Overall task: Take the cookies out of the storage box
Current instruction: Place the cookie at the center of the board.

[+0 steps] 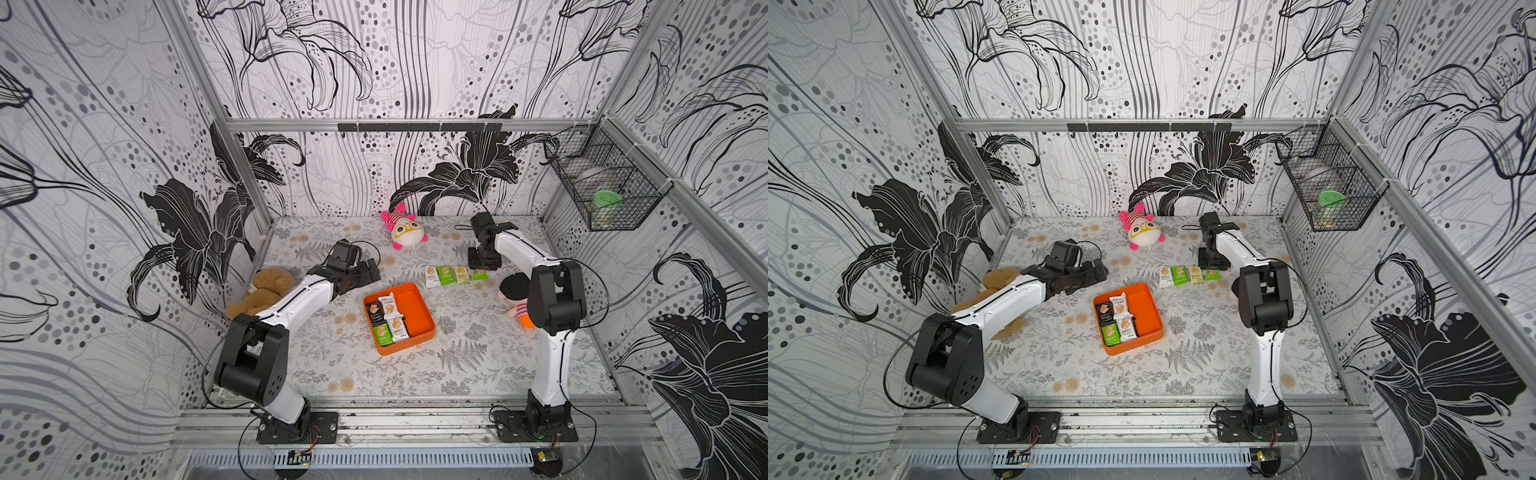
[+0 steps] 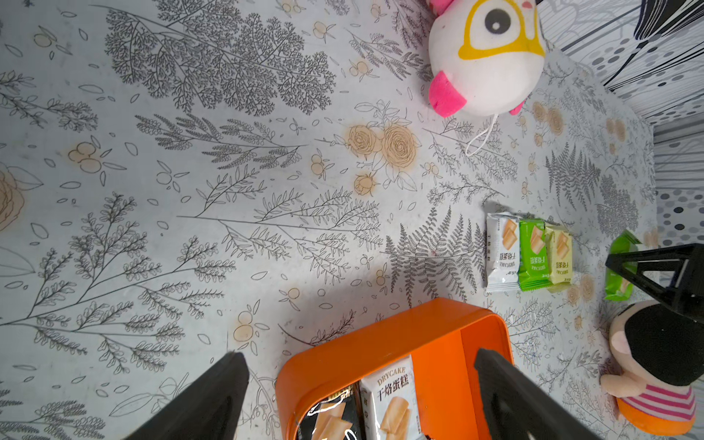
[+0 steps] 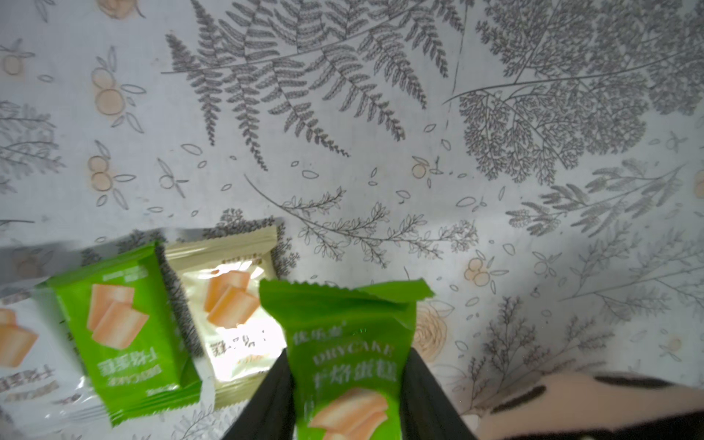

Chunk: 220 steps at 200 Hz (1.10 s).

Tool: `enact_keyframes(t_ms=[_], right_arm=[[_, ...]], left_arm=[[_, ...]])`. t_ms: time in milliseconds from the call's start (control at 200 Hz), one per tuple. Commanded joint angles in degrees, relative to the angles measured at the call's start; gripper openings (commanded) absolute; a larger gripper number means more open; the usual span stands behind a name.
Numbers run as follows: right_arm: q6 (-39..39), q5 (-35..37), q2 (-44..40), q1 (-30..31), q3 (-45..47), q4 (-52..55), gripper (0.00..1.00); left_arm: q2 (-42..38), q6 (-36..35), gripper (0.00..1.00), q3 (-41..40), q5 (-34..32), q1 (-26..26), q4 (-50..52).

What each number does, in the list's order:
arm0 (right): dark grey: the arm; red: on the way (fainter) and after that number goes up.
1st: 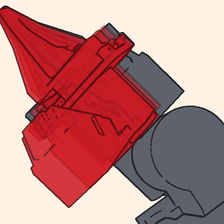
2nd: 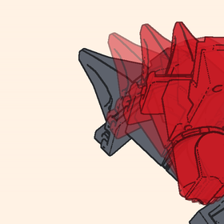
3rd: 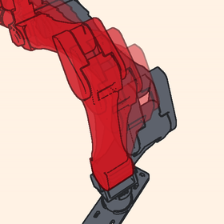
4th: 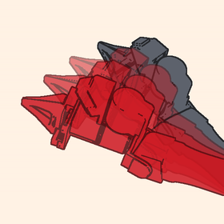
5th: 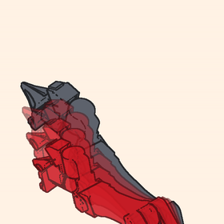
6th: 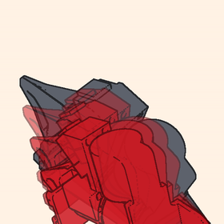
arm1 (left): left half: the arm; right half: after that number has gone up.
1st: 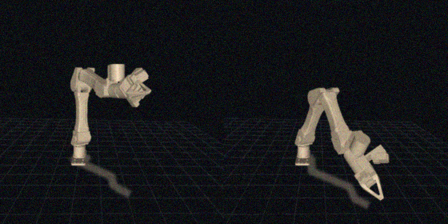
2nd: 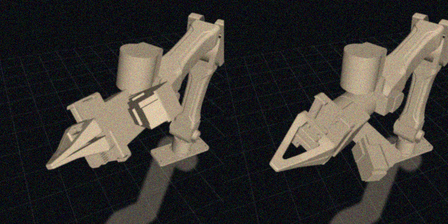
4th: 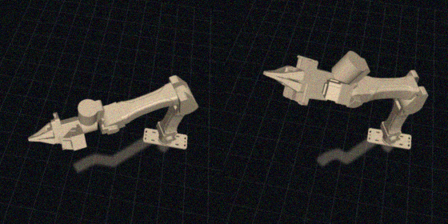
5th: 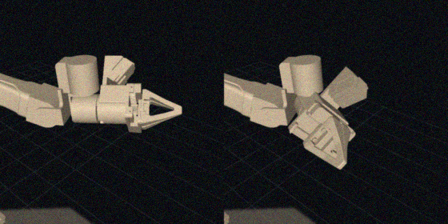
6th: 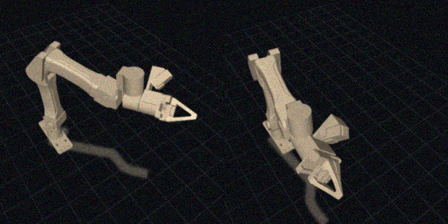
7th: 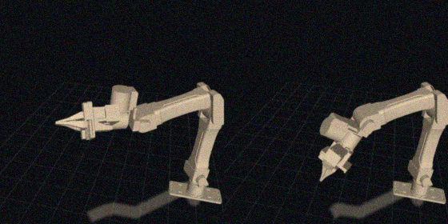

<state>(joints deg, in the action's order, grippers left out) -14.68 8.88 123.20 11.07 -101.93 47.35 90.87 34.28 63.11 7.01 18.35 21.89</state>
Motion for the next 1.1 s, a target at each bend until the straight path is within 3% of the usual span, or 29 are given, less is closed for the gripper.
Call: enact_keyframes(t_ms=[0, 401, 606, 871, 1096], right_arm=[[2.2, -1.22, 2.68, -0.78, -3.04, 1.95, 0.44], [3.07, -2.69, 7.93, -0.91, -6.63, 2.39, 0.45], [3.1, -2.7, 7.28, -0.96, -7.62, 2.7, 0.56], [0.56, -4.73, 0.21, 0.01, -4.98, 2.27, 0.65], [-3.91, -4.22, -8.25, 7.55, 1.16, -0.16, 0.67]], left_arm=[[1.45, 0.43, 0.97, 2.64, -1.12, 0.11, -0.1], [3.14, 1.35, 0.97, 3.64, -1.9, 0.12, -0.18], [2.36, 1.75, 0.97, 2.64, -1.82, 0.14, -0.38], [0.28, 1.86, 0.97, 0.42, -1.21, 0.13, -0.56], [-2.42, 2.1, 0.97, -3.62, 0.06, -0.6, -2.06]])
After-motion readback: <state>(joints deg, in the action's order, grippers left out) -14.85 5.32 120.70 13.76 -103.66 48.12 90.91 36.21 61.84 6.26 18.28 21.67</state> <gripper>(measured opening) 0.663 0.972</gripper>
